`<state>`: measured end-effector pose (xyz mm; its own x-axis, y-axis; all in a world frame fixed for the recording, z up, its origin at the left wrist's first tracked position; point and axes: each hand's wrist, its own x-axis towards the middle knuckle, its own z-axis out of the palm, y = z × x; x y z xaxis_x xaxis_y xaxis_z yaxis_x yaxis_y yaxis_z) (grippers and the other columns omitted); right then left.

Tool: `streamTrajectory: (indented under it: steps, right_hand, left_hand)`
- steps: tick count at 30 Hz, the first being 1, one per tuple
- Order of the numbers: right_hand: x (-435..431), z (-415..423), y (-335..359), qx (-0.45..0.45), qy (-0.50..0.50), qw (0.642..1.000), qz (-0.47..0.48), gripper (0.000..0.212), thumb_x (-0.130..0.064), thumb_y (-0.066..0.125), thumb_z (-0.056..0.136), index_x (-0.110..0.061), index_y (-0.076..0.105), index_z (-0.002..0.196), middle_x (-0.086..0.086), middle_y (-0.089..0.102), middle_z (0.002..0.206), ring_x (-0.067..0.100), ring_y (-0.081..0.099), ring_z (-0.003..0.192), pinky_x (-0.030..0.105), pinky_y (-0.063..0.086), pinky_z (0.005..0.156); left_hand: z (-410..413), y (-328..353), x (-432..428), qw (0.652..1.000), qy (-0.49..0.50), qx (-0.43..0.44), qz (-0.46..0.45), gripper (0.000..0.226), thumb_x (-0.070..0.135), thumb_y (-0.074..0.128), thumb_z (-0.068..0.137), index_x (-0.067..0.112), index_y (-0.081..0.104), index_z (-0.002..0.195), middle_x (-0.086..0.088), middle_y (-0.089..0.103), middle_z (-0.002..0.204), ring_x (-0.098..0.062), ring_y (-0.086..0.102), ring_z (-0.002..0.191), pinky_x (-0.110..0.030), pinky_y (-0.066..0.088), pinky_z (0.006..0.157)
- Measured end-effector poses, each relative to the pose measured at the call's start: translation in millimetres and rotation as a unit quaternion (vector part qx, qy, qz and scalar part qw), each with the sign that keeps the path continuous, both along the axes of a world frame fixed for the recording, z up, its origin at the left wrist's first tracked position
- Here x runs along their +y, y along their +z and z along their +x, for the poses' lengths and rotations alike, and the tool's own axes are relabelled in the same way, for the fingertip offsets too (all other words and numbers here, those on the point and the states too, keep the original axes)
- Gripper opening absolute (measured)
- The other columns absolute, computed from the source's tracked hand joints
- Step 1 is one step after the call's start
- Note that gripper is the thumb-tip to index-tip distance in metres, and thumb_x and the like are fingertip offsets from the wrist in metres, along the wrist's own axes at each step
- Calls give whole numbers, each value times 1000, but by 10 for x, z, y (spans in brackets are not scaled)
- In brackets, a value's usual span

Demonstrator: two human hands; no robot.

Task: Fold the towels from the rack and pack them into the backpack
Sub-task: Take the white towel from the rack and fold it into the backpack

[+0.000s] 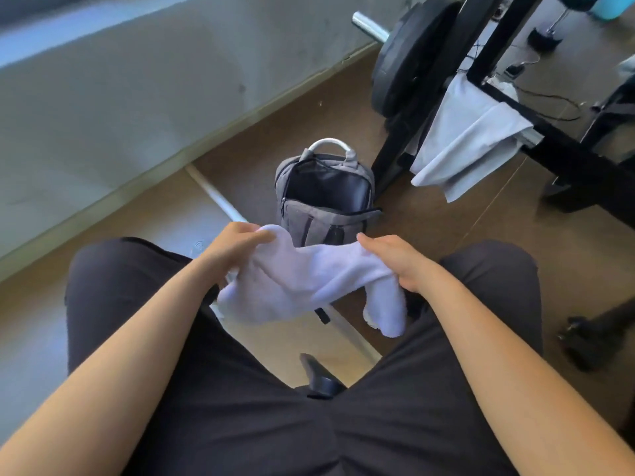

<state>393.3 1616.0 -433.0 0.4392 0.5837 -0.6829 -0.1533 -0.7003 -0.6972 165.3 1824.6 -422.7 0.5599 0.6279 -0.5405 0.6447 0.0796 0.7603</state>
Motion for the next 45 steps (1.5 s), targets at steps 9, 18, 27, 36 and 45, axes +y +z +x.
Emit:
streamTrajectory:
  steps: [9,18,27,36,45]
  right_hand:
    - [25,-150,149,184,-56,974,121,28,-15,49,106,-9,65,127,15,71,123,29,68,110,39,56,94]
    - [157,-389,227,222,117,953,169,42,-6,47,105,-8,48,147,19,59,141,35,56,132,47,46,110]
    - [160,-326,153,102,182,974,84,34,-10,73,91,3,63,120,19,69,108,28,66,101,47,51,99]
    - [165,-220,144,-85,121,987,59,6,-20,63,99,-19,67,95,0,65,87,14,63,87,23,52,76]
    - [111,-254,340,-9,-6,979,205,15,-1,64,95,-7,71,107,12,72,91,21,67,86,27,57,70]
  left_hand:
    - [68,-137,-84,992,-6,-72,104,37,37,72,85,1,66,84,0,49,68,-14,42,64,-31,34,60]
    - [295,-108,-505,952,-241,-151,113,63,26,81,85,42,53,139,13,49,69,-6,48,62,-21,43,61]
    - [269,-112,-174,981,-34,-61,180,25,33,56,74,17,69,89,-4,72,86,-29,65,88,-44,54,76]
    - [215,-102,39,983,99,-47,149,20,18,63,92,18,63,112,4,65,90,-13,62,81,-19,43,59]
    - [171,-87,8,981,146,-119,49,45,15,93,68,16,63,102,-6,64,96,-16,61,69,-23,50,51]
